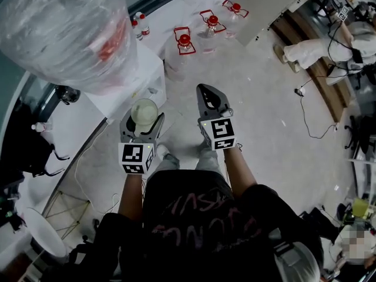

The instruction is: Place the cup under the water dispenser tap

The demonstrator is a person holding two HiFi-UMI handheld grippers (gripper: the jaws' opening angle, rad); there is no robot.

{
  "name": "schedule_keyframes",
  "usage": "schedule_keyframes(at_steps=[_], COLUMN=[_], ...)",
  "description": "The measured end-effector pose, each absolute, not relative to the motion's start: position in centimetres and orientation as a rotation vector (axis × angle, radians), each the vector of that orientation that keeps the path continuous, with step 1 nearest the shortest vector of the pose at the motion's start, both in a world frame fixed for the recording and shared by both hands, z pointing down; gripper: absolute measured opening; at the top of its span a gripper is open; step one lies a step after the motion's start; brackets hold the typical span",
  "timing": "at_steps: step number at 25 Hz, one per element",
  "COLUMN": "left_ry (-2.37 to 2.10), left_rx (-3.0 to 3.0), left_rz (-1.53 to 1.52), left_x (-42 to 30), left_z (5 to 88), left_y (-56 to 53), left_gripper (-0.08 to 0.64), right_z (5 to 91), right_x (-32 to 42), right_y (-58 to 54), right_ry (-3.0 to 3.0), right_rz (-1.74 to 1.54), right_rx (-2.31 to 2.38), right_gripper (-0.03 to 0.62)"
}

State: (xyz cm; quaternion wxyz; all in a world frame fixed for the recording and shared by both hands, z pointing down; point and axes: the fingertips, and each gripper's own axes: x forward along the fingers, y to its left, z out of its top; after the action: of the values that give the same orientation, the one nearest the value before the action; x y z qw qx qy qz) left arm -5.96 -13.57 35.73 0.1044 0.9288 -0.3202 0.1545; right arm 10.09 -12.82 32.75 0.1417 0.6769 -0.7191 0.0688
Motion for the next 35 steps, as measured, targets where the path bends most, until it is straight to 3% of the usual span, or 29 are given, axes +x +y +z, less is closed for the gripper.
schedule_keyframes(at_steps=[22,35], left_ry=[-1.279,-1.296], left_rx=[2.522,2.466], left_rz=[0.377,0.432], left_x=[-1.0,-0.4], left_z=[39.6,47.8], left_y=[-13.8,-14.2], left_gripper=[0.36,0.36], right_z=[37.4,44.9], right_x=[13.2,13.2], right_y=[-16.3,-16.3], right_ry=[-2.335,-2.348], right_rz=[0.293,0.388], right_rx=[1.615,1.553], right_gripper=[0.014,0.014])
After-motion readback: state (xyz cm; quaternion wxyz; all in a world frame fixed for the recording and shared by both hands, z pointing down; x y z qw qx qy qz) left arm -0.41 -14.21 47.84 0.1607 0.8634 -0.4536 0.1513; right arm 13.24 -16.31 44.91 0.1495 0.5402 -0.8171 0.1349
